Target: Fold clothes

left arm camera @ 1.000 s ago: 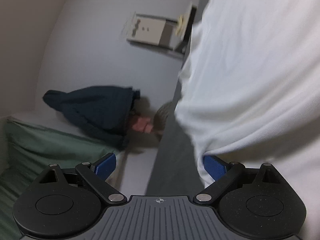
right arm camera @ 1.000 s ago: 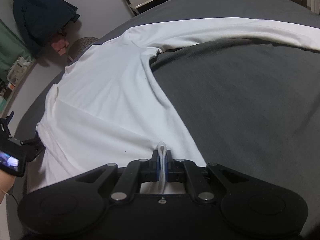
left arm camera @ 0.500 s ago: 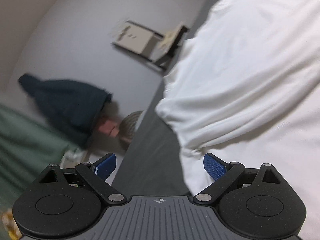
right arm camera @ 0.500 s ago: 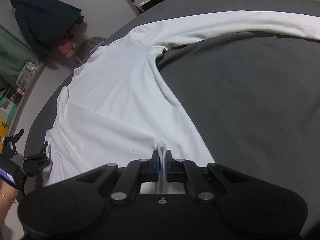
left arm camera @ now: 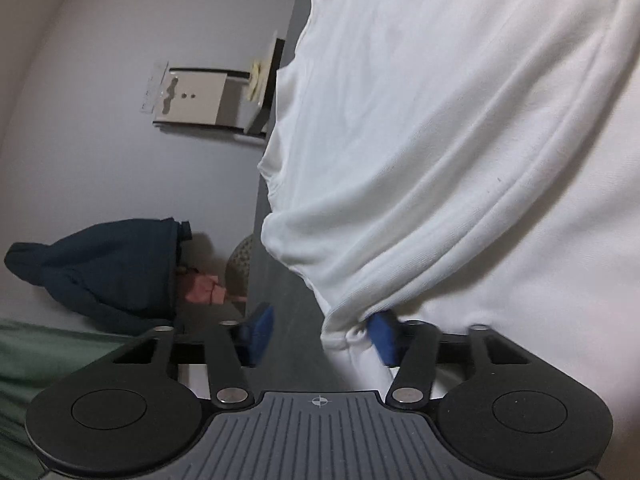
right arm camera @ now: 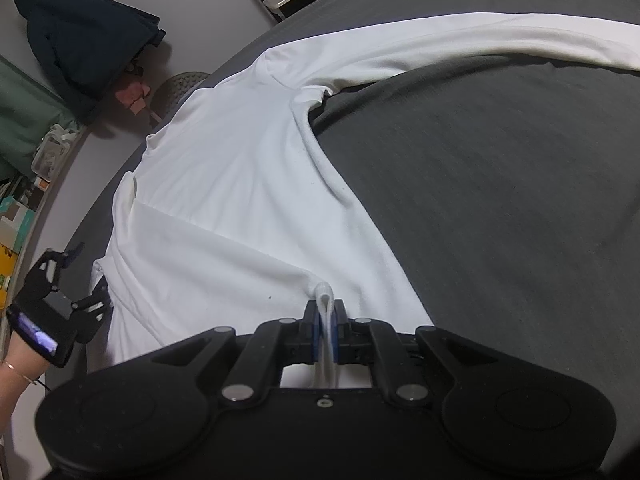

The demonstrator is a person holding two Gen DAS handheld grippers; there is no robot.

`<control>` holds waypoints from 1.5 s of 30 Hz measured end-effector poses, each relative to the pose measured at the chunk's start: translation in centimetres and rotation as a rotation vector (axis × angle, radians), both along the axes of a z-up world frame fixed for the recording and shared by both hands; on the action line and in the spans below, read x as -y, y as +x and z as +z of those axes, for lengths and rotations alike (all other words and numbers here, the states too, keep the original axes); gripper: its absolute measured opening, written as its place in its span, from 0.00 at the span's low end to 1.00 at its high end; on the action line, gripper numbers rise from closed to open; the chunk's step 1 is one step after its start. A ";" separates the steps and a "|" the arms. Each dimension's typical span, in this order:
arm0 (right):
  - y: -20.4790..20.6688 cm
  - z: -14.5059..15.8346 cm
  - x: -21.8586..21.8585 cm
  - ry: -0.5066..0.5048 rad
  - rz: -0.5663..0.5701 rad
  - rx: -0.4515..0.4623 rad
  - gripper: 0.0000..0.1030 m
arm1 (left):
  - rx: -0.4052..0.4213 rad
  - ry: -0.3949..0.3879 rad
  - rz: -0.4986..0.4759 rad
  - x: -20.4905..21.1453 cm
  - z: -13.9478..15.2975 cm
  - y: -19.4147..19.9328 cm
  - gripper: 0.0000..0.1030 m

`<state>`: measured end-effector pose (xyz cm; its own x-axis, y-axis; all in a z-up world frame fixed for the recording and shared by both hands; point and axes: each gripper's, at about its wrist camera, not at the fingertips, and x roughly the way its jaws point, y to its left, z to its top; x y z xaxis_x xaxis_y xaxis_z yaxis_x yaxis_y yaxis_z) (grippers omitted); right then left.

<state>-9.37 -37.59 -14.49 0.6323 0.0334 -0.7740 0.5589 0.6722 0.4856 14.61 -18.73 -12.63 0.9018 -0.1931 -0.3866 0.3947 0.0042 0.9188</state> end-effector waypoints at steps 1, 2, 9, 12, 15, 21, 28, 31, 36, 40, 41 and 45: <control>0.0 0.0 0.0 0.003 0.001 0.001 0.07 | -0.002 -0.001 0.020 0.3 -0.1 0.2 0.38; 0.0 0.0 0.1 0.007 0.001 0.002 0.07 | -0.004 -0.001 0.041 0.6 -0.3 0.4 0.32; -0.3 0.4 0.2 0.020 0.021 0.028 0.07 | -0.042 -0.226 0.211 -0.6 0.7 2.1 0.08; -0.1 0.6 -0.1 0.014 0.044 0.045 0.06 | -0.093 -0.386 0.321 -2.0 1.7 2.9 0.08; 0.4 -0.3 -0.3 0.009 0.040 0.001 0.06 | -0.176 -0.496 0.408 -2.9 2.2 4.0 0.08; 0.6 -0.9 -0.1 0.022 0.020 -0.018 0.06 | -0.234 -0.607 0.484 -3.8 2.5 4.5 0.08; 0.7 -1.4 0.2 0.046 0.004 -0.042 0.06 | -0.246 -0.620 0.519 -4.3 2.1 4.6 0.16; 0.5 -1.4 0.4 0.067 -0.006 -0.043 0.06 | -0.210 -0.610 0.547 -4.6 2.7 4.7 0.60; -0.2 -0.5 0.1 0.053 -0.031 -0.053 0.19 | -0.184 -0.603 0.570 -6.8 4.4 3.7 0.99; -1.2 1.6 -0.8 -0.065 -0.049 -0.002 0.44 | -0.165 -0.656 0.600 -8.5 6.4 1.6 0.99; -1.5 2.4 -1.2 -0.106 -0.043 0.037 0.44 | -0.168 -0.693 0.602 -8.5 7.4 0.4 0.99; -0.4 4.3 -2.2 -0.124 0.090 0.185 0.44 | -0.203 -0.838 0.625 -8.1 10.4 -4.2 0.99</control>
